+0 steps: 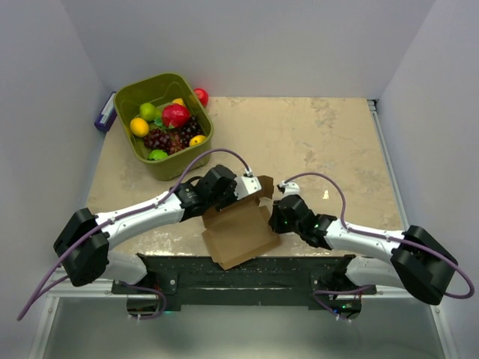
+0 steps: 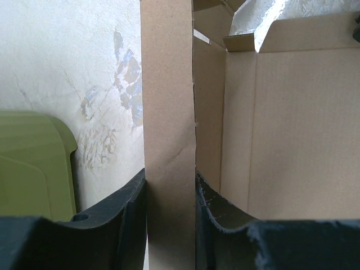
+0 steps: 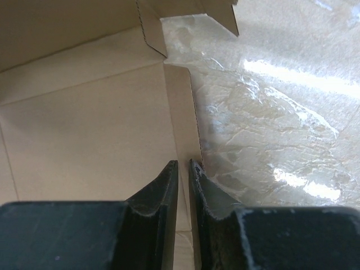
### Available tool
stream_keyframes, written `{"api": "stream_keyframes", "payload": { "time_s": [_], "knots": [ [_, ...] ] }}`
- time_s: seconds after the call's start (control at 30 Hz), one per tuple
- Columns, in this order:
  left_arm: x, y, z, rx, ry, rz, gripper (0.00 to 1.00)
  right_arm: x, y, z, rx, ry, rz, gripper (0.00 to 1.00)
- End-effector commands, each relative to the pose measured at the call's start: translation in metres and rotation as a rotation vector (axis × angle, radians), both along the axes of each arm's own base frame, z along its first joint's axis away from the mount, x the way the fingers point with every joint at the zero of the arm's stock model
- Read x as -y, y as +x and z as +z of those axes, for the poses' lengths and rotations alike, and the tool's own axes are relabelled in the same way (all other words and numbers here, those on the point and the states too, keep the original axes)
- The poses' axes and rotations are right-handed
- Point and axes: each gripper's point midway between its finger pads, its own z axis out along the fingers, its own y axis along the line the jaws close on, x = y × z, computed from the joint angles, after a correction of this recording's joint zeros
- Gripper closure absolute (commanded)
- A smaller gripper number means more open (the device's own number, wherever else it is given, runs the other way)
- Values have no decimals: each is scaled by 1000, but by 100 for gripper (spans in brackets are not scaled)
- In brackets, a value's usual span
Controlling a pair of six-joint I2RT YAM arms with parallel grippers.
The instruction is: Fold the paper box
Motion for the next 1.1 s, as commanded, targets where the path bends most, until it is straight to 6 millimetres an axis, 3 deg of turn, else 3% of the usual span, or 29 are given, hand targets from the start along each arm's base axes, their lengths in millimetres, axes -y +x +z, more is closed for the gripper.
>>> {"api": "stream_keyframes", "payload": {
  "time_s": [0.0, 0.17, 0.5, 0.6, 0.73, 0.87, 1.07],
  "knots": [
    [0, 1, -3, -8, 0, 5, 79, 8, 0, -14, -28, -41, -46, 84],
    [0, 1, -4, -8, 2, 8, 79, 16, -3, -27, -77, -89, -91, 88],
    [1, 1, -2, -9, -4, 4, 79, 13, -1, -20, -76, -76, -105, 83],
    [1, 0, -2, -9, -6, 3, 79, 8, 3, -3, -52, -43, -97, 76],
    [1, 0, -2, -10, -5, 1, 79, 8, 16, 37, 39, -24, -101, 62],
    [1, -1, -1, -9, -6, -1, 79, 22, 40, 65, 117, -40, -138, 53],
    [0, -1, -1, -9, -6, -1, 79, 21, 82, 94, 254, -25, -126, 41]
  ]
}}
